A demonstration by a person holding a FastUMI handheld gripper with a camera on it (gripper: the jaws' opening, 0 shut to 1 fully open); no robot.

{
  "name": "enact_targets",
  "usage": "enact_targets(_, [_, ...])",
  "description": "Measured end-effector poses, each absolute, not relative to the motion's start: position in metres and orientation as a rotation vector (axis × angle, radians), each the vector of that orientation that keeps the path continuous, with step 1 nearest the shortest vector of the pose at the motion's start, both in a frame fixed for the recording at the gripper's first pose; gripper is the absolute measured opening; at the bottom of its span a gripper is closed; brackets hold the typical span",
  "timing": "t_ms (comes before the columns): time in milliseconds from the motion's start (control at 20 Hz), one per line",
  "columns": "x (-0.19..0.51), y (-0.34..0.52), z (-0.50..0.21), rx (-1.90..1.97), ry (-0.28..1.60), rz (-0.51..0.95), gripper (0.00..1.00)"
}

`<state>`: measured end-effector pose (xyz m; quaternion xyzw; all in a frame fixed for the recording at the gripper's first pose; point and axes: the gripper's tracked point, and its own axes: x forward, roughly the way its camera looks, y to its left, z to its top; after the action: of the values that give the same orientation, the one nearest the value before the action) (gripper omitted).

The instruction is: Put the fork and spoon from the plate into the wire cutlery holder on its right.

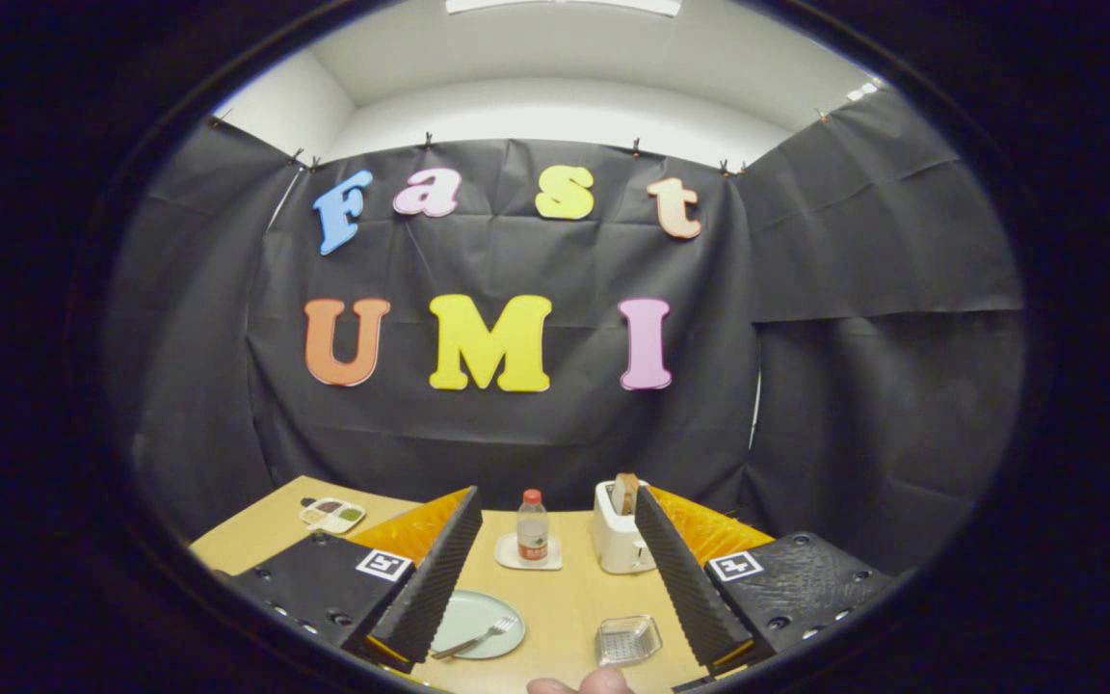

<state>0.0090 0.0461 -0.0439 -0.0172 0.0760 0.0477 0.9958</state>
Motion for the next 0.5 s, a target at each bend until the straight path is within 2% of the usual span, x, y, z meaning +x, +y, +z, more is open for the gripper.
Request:
enact_targets(250, [0.004,0.080,-0.099,-0.041,0.312,0.159,0.96])
enact_targets(500, [-0.010,0.115,-0.189,-0.044,0.573,0.216,0.96])
